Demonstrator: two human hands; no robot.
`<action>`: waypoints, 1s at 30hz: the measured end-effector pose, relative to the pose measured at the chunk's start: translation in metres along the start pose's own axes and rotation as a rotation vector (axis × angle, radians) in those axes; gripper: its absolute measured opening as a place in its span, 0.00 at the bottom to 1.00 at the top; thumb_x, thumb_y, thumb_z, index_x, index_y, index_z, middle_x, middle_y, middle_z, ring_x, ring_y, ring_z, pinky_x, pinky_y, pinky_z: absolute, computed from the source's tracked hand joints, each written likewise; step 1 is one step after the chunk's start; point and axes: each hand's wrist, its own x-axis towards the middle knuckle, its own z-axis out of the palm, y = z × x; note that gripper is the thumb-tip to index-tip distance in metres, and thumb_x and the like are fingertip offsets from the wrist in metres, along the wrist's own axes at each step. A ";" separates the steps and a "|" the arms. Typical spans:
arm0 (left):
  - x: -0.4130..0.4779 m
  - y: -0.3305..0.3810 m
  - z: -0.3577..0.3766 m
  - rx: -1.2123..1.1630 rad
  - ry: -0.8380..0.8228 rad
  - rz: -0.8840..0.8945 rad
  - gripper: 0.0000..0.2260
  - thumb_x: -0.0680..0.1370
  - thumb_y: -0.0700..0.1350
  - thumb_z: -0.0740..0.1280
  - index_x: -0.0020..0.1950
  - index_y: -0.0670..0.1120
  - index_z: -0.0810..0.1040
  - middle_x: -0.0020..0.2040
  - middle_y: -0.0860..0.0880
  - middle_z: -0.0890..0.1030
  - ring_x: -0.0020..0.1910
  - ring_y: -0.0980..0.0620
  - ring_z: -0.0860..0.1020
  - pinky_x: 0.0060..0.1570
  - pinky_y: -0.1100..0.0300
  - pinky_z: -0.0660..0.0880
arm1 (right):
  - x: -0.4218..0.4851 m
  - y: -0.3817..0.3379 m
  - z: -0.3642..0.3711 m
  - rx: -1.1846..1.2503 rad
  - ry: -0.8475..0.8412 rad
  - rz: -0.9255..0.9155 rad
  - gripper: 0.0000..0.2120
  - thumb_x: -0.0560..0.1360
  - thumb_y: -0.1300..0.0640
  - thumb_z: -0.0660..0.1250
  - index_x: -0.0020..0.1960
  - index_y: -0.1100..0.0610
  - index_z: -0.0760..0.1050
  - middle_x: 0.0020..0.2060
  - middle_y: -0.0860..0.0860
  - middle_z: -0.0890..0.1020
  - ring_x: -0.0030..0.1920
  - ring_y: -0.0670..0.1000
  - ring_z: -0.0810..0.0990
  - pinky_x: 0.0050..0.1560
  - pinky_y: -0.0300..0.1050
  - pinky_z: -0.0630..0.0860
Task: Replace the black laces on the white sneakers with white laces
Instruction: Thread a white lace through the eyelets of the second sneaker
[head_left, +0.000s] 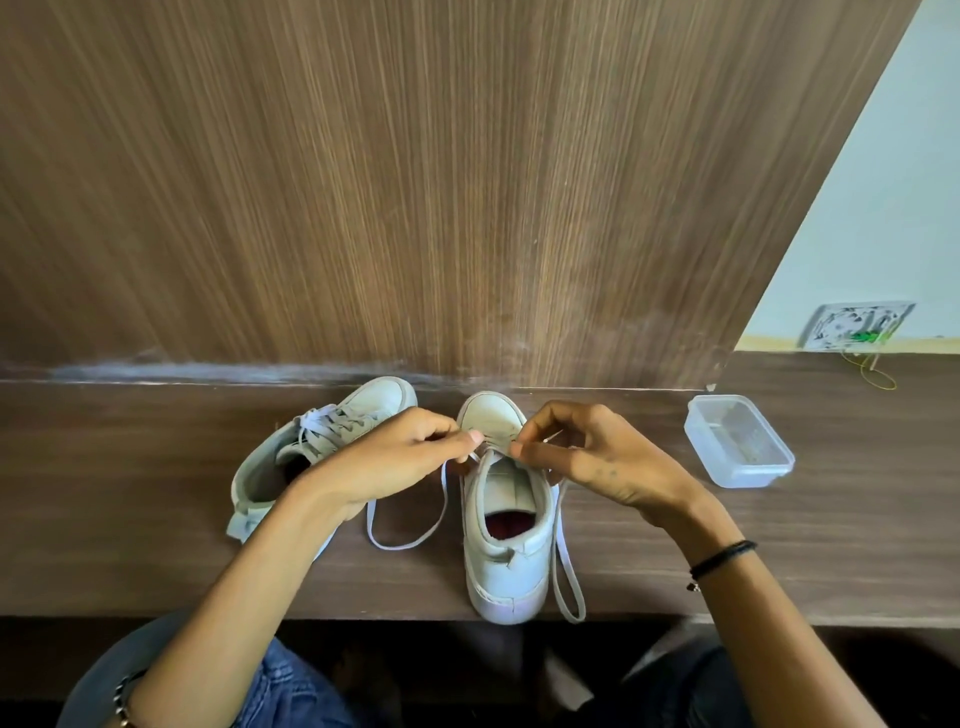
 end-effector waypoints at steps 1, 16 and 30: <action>0.000 0.000 0.000 -0.006 0.009 -0.004 0.17 0.83 0.56 0.65 0.44 0.44 0.82 0.37 0.42 0.74 0.42 0.55 0.71 0.50 0.57 0.67 | 0.000 -0.001 -0.001 -0.006 -0.008 -0.001 0.09 0.76 0.50 0.76 0.49 0.54 0.83 0.44 0.48 0.86 0.45 0.48 0.84 0.50 0.46 0.82; 0.002 0.007 0.004 -0.018 0.066 0.007 0.17 0.83 0.53 0.65 0.36 0.48 0.74 0.29 0.61 0.72 0.34 0.63 0.70 0.44 0.65 0.69 | -0.001 0.002 -0.004 -0.153 -0.012 -0.019 0.12 0.71 0.55 0.78 0.53 0.48 0.82 0.49 0.46 0.85 0.45 0.44 0.82 0.50 0.42 0.80; 0.006 0.001 0.001 0.028 0.236 0.084 0.12 0.79 0.49 0.71 0.35 0.50 0.81 0.33 0.55 0.81 0.37 0.57 0.79 0.46 0.51 0.75 | 0.006 0.006 0.013 -0.441 0.113 -0.239 0.12 0.74 0.54 0.77 0.55 0.51 0.80 0.52 0.45 0.80 0.46 0.42 0.79 0.45 0.28 0.72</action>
